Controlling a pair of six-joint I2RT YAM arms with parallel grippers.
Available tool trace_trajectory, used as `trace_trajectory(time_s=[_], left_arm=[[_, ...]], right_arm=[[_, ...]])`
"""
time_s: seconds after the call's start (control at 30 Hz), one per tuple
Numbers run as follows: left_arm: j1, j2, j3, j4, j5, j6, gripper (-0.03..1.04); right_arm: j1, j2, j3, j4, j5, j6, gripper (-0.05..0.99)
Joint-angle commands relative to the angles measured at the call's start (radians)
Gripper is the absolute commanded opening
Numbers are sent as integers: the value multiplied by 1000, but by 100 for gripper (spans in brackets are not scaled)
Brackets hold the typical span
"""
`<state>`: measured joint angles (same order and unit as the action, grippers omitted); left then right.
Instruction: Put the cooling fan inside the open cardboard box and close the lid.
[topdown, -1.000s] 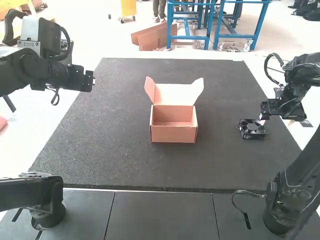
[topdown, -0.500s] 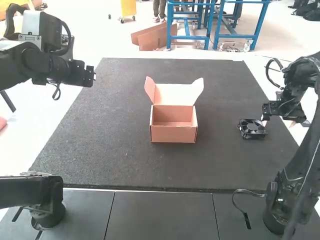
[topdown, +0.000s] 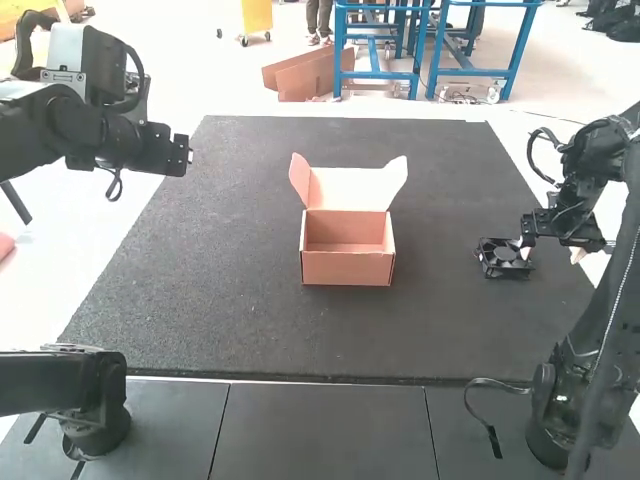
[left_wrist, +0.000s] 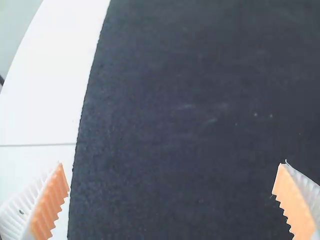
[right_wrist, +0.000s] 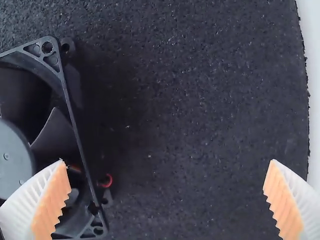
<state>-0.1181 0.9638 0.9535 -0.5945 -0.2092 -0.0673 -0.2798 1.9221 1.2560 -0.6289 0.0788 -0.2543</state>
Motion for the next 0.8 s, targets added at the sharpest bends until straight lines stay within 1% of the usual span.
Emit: trace_trajectory(time_s=[0.0, 0.3, 0.4, 0.43, 0.47, 0.53, 0.6, 0.63, 0.67, 0.7, 0.77], left_arm=[[8, -4, 41, 4, 5, 8, 97], [11, -4, 47, -8, 5, 6, 97], [11, -4, 48, -8, 4, 4, 97], [11, -4, 47, -8, 4, 4, 97], [11, -4, 50, -10, 4, 4, 97], [11, -4, 54, -13, 4, 4, 97], [11, -4, 60, -16, 4, 4, 97], [11, -4, 59, -16, 4, 4, 97], [11, -4, 59, -16, 4, 4, 97], [11, -4, 57, -16, 4, 4, 97], [11, -4, 54, -16, 4, 4, 97]], right_arm=[[-13, 23, 23, 3, 4, 12, 89], [-13, 63, 37, 3, 1, 13, 89], [-13, 72, 39, 3, 7, 20, 88], [-13, 75, 40, 1, 7, 26, 83], [-15, 81, 40, 1, 3, 39, 76], [-21, 86, 39, -3, -13, 70, 49], [-27, 89, 33, -5, -47, 70, 18], [-27, 91, 28, -5, -60, 70, 5], [-24, 94, 23, -6, -67, 70, -2], [-21, 94, 20, -6, -68, 72, -2], [-16, 92, 13, -17, -93, 89, -2]])
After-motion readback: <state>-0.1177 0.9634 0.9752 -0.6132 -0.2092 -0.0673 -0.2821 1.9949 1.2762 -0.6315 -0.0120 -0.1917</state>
